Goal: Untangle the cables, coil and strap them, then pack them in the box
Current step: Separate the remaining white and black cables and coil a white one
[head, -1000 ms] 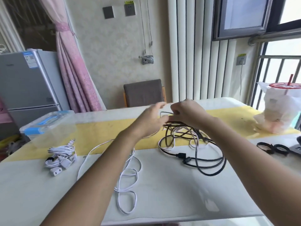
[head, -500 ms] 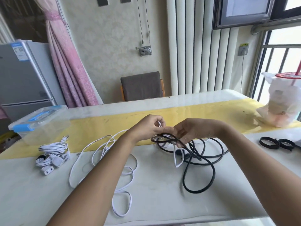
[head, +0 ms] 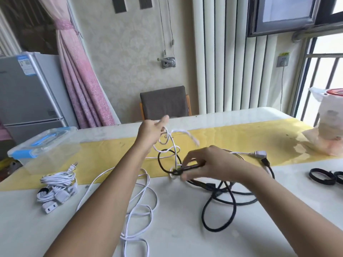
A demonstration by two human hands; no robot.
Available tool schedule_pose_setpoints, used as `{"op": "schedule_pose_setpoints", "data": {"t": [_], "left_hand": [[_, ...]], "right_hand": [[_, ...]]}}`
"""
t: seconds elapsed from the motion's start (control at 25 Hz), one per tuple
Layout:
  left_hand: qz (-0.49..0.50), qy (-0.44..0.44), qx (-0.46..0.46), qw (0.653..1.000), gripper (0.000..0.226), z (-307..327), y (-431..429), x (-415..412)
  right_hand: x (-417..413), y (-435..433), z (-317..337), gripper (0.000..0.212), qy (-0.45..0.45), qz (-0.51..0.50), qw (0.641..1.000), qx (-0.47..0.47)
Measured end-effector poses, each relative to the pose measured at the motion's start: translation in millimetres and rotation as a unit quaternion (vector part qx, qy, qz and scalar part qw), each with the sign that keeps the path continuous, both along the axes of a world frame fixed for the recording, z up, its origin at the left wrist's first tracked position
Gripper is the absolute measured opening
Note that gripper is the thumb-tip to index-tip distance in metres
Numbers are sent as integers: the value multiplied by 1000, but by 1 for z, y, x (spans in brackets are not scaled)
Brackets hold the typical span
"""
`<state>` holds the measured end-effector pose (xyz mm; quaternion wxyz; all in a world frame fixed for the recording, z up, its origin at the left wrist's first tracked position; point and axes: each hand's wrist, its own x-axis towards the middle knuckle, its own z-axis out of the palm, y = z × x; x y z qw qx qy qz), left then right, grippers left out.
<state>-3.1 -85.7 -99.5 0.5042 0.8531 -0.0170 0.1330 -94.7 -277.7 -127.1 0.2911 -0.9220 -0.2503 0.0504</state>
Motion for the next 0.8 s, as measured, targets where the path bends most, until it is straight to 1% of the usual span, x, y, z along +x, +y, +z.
{"op": "schedule_pose_setpoints", "data": {"t": [0.04, 0.08, 0.12, 0.16, 0.2, 0.24, 0.32, 0.36, 0.4, 0.44, 0.48, 0.52, 0.56, 0.6, 0.64, 0.68, 0.72, 0.76, 0.8], "left_hand": [[-1, 35, -172, 985, 52, 7, 0, 4], [-8, 63, -320, 945, 48, 16, 3, 7], [-22, 78, -412, 908, 46, 23, 8, 9], [-37, 80, -456, 886, 45, 31, 13, 11], [-54, 77, -479, 873, 44, 39, 18, 10], [-69, 69, -489, 867, 43, 47, 21, 7], [-84, 57, -474, 875, 44, 59, 28, 1], [-93, 50, -446, 889, 44, 64, 30, -4], [-105, 41, -401, 909, 42, 67, 33, -10], [-124, 31, -347, 929, 38, 71, 35, -16], [-152, 26, -291, 944, 34, 73, 36, -24], [-188, 27, -239, 952, 29, 75, 37, -33], [-226, 30, -189, 955, 25, 77, 36, -43], [-259, 34, -147, 954, 23, 77, 33, -51], [-283, 35, -118, 951, 22, 77, 29, -59], [-299, 35, -101, 948, 20, 75, 25, -66], [-313, 35, -89, 945, 19, 73, 20, -72], [-328, 35, -82, 940, 19, 71, 15, -77], [-344, 33, -79, 935, 19, 69, 11, -82]], "right_hand": [[3, 2, -6, 44, -47, -40, 994, -95], [7, 1, -8, 47, -87, -77, 978, -175], [12, -6, -8, 47, -103, -114, 964, -219], [19, -17, -6, 45, -105, -156, 954, -234], [25, -31, -2, 42, -105, -202, 944, -238], [30, -46, 6, 40, -107, -255, 933, -232], [36, -77, 18, 40, -100, -351, 904, -221], [38, -90, 22, 36, -84, -385, 892, -223], [39, -101, 26, 30, -55, -405, 881, -238], [39, -109, 30, 23, -15, -411, 870, -273], [37, -114, 33, 25, 31, -397, 858, -325], [32, -116, 35, 39, 69, -364, 848, -379], [25, -113, 37, 58, 91, -322, 848, -411], [19, -106, 40, 76, 87, -287, 863, -406], [13, -97, 45, 89, 62, -257, 895, -359], [6, -83, 51, 94, 38, -219, 934, -281], [-2, -66, 58, 91, 23, -170, 967, -188], [-7, -50, 60, 81, 20, -124, 988, -92], [-10, -34, 59, 65, 26, -83, 996, -13]]}}
